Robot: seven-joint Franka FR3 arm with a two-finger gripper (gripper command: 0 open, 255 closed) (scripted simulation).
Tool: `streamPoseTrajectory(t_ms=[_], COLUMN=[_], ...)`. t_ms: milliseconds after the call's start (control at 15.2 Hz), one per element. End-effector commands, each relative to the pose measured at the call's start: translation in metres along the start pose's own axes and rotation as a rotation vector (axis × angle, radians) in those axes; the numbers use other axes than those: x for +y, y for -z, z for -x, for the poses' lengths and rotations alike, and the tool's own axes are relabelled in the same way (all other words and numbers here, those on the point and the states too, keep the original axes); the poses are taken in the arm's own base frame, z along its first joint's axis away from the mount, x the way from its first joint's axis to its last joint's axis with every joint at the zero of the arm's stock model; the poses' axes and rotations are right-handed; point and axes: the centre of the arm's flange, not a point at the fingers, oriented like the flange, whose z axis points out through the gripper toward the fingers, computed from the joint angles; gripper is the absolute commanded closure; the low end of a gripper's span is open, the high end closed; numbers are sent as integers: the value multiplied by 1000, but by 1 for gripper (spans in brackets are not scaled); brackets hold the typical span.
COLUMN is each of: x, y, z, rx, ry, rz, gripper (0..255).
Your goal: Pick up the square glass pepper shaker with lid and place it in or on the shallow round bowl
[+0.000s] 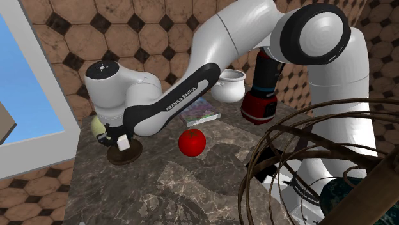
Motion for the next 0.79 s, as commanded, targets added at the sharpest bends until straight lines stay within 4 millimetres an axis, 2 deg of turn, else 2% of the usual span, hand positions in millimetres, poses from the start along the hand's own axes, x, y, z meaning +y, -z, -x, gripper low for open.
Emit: streamPoseTrajectory(t_ms=[0, 264, 330, 660, 726], x=[0, 0, 0, 0, 0], y=[-1, -1, -1, -1, 13], z=[0, 0, 0, 0, 0], rx=[0, 0, 0, 0, 0], ry=[0, 0, 0, 0, 0], rz=[0, 0, 0, 0, 0], gripper=[255, 255, 0, 0, 0])
